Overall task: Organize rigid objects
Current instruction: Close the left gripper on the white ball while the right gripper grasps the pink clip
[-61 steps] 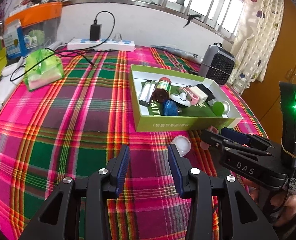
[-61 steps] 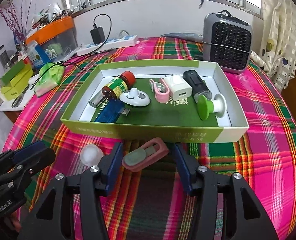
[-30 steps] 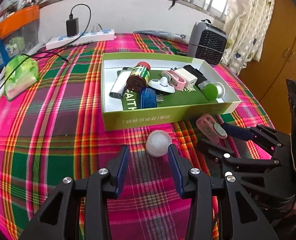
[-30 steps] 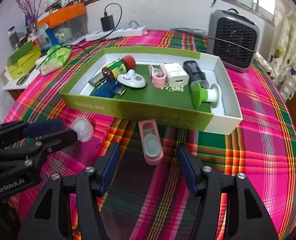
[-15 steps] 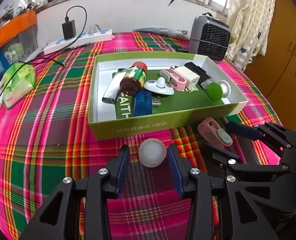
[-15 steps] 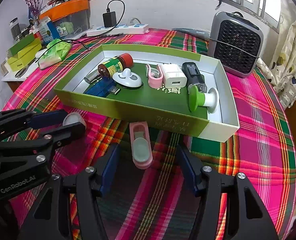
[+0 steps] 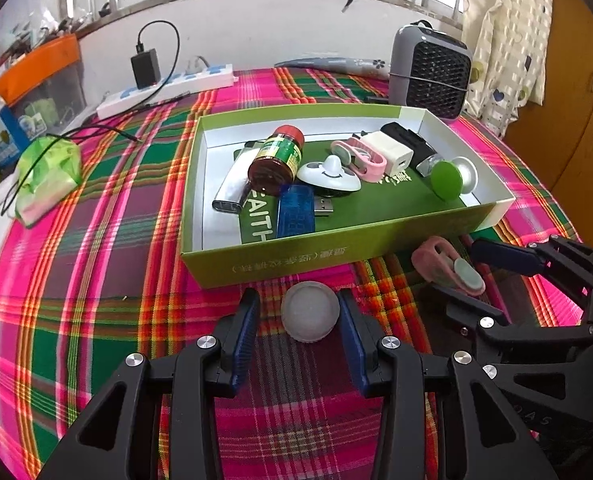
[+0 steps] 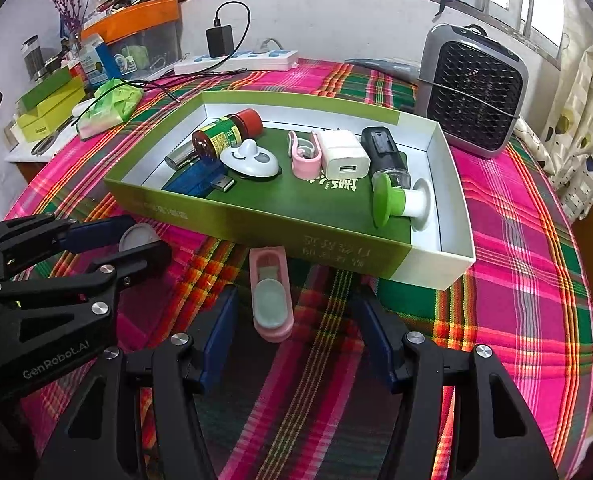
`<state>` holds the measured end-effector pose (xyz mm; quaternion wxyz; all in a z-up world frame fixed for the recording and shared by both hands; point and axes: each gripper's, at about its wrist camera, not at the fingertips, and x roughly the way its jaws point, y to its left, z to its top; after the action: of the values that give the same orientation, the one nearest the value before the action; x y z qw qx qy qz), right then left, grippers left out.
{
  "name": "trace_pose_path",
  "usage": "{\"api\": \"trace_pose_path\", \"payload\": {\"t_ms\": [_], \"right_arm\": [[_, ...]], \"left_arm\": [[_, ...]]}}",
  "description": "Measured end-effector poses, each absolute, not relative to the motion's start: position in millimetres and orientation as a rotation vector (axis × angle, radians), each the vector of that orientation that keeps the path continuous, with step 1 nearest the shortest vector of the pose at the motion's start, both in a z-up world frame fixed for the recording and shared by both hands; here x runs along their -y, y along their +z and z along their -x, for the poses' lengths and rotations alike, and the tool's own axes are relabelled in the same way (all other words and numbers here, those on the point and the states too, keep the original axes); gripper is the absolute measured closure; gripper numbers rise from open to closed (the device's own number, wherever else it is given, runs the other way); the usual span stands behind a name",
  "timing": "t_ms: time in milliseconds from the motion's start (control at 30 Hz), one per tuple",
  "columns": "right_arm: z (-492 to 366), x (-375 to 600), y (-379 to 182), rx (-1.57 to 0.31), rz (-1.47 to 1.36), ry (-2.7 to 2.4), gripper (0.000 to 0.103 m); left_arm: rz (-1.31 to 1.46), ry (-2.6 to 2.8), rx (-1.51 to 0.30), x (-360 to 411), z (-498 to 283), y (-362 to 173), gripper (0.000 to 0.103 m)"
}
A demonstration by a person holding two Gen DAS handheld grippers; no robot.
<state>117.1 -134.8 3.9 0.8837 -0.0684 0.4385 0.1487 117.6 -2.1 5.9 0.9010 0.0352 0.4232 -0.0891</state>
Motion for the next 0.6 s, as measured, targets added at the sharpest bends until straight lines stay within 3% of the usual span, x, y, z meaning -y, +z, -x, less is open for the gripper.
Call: {"api": "trace_pose_path", "payload": {"t_ms": [167, 233, 367, 600], "right_arm": [[-116.6, 135.3, 3.8, -0.908, 0.138, 0.311, 0.044], [-116.5, 136.0, 3.4, -0.907, 0.137, 0.311, 0.044], [-115.9, 140.5, 4.7, -0.903, 0.118, 0.295, 0.055], [-114.3, 141.9, 5.9, -0.897, 0.109, 0.307, 0.073]], "left_arm": [[-0.048, -0.188, -0.873, -1.4, -117.7, 6.1, 0.065], [-0.049, -0.178, -0.871, -1.7, -117.1, 6.1, 0.07], [-0.036, -0.165, -0.87, -4.9, -116.9, 6.5, 0.076], [-0.029, -0.168, -0.869, -6.1, -116.2, 6.6, 0.076]]}}
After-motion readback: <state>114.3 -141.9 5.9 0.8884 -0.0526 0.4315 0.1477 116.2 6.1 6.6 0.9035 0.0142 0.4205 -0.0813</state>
